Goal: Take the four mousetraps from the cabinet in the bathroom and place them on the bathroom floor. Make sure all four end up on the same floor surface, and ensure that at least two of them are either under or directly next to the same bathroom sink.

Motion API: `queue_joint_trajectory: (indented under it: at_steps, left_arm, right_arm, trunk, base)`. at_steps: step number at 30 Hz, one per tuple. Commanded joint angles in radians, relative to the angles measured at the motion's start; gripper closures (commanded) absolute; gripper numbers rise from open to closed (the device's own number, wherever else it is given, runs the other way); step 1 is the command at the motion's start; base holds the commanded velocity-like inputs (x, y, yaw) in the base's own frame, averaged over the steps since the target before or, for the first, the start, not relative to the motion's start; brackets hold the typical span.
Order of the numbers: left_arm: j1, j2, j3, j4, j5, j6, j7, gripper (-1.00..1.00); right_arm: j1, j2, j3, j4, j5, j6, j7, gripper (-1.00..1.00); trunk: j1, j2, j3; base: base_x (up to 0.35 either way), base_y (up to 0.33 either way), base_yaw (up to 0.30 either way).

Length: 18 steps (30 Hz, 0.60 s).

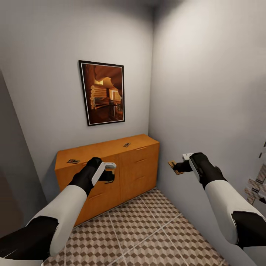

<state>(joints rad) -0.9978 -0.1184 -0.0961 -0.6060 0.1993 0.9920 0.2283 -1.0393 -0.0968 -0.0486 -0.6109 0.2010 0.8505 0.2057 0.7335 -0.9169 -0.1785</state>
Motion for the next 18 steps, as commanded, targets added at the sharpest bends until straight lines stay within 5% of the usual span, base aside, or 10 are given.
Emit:
queue_joint_trajectory:
  at_steps: [1, 18]
  left_arm:
    - [-0.001, 0.000, -0.004, 0.002, 0.011, 0.002, 0.009, 1.00]
    - [-0.001, 0.000, -0.004, 0.012, 0.011, -0.001, 0.010, 1.00]
  right_arm:
    - [-0.001, 0.000, -0.004, -0.001, 0.011, 0.004, 0.009, 1.00]
    - [-0.001, 0.001, -0.004, -0.001, 0.010, 0.005, 0.008, 1.00]
  trunk:
    - [0.000, -0.001, -0.002]
    - [0.000, -0.001, -0.002]
  base:
    - [-0.002, 0.000, 0.000]
    - [0.000, 0.000, 0.000]
